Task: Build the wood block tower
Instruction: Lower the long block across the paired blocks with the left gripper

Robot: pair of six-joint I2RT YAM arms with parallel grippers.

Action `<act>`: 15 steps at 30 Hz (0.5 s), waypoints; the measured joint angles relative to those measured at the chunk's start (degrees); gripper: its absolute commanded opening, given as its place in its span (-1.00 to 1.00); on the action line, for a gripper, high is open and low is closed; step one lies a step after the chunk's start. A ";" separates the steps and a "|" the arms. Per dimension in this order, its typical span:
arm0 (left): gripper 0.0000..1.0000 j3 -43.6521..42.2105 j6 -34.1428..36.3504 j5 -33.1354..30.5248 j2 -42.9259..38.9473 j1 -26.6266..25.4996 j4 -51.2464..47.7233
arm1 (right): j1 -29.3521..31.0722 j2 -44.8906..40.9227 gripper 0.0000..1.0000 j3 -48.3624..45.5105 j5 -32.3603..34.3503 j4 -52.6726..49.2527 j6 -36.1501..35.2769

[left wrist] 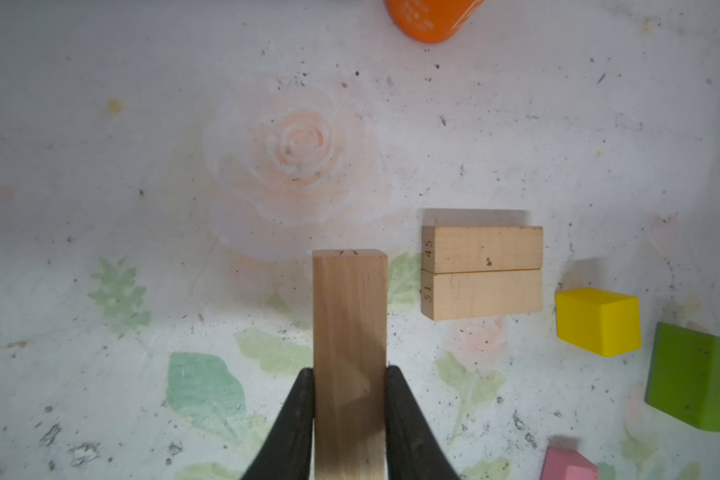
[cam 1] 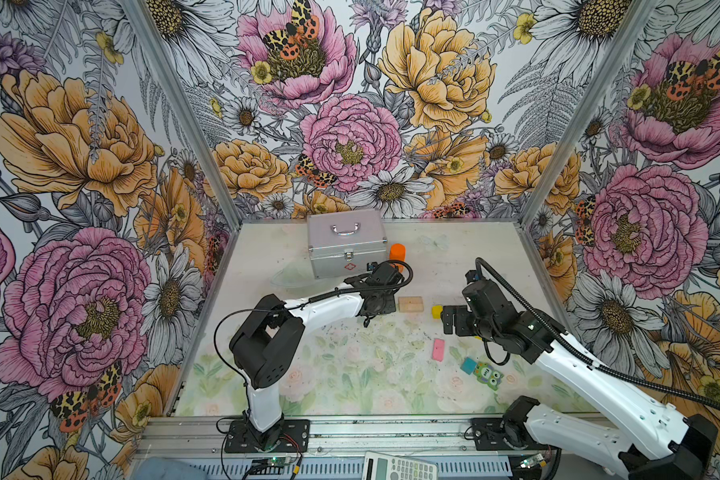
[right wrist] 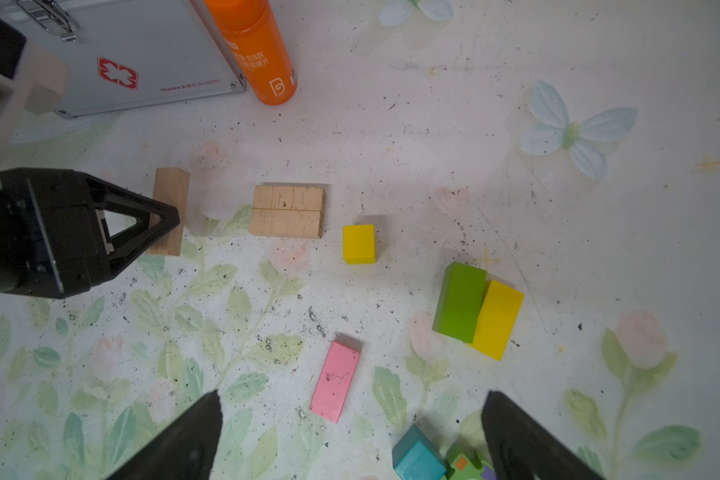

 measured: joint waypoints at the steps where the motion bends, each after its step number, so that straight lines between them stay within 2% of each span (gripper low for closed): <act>1: -0.53 1.05 0.07 0.00 0.90 -0.24 -0.42 | -0.17 -0.37 1.00 -0.13 -0.02 -0.02 0.02; 15: -0.52 13.38 1.42 0.52 10.03 -2.95 -3.76 | -1.97 -4.39 1.00 -1.86 -1.38 -0.20 0.00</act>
